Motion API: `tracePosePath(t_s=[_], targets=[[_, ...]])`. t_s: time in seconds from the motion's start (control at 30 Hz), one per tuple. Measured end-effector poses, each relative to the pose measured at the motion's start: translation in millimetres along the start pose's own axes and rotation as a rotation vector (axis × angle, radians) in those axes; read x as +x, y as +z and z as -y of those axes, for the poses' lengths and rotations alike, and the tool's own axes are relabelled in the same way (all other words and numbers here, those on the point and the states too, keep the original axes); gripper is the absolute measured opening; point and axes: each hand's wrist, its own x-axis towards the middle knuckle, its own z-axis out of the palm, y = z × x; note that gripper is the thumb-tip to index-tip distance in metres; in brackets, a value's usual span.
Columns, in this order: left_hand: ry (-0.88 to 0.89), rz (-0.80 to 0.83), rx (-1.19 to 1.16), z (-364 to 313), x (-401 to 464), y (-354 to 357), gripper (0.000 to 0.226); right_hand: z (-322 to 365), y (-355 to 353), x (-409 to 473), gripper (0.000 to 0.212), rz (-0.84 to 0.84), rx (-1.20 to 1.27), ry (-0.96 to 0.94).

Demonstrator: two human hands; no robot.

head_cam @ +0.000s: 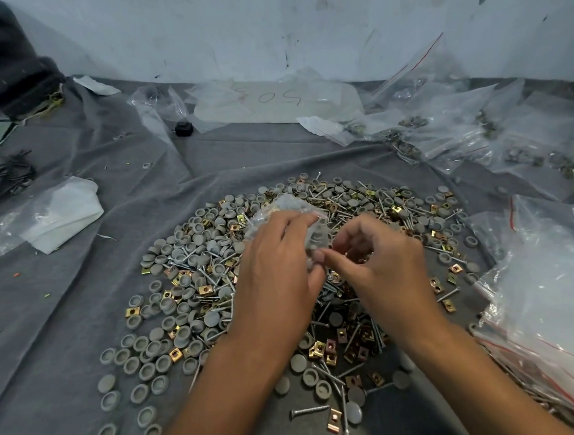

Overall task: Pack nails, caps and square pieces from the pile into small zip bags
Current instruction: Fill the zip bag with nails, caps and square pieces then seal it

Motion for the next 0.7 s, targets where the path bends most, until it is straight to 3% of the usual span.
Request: tracePosePath(t_s=[0.17, 0.3, 0.37, 0.57, 0.7], targets=[[-0.005, -0.039, 0.069, 3.6, -1.5, -2.1, 0.058, -12.0, -7.4, 4.7, 0.014, -0.022, -0.018, 0.054], [-0.019, -0.107, 0.229, 9.8, 0.4, -5.9, 0.062, -31.7, -17.2, 10.1, 0.033, 0.309, -0.364, 0.048], [-0.011, -0.096, 0.283, 9.9, -0.6, -5.2, 0.062, -34.0, -14.2, 9.0, 0.038, 0.375, -0.446, -0.03], [-0.012, -0.012, 0.264, 9.5, -0.8, -2.2, 0.055, -31.2, -11.7, 7.0, 0.016, 0.307, -0.566, -0.144], [-0.021, 0.0, 0.242, 9.9, 0.1, -1.9, 0.055, -30.3, -9.2, 4.0, 0.019, 0.305, -0.573, -0.146]])
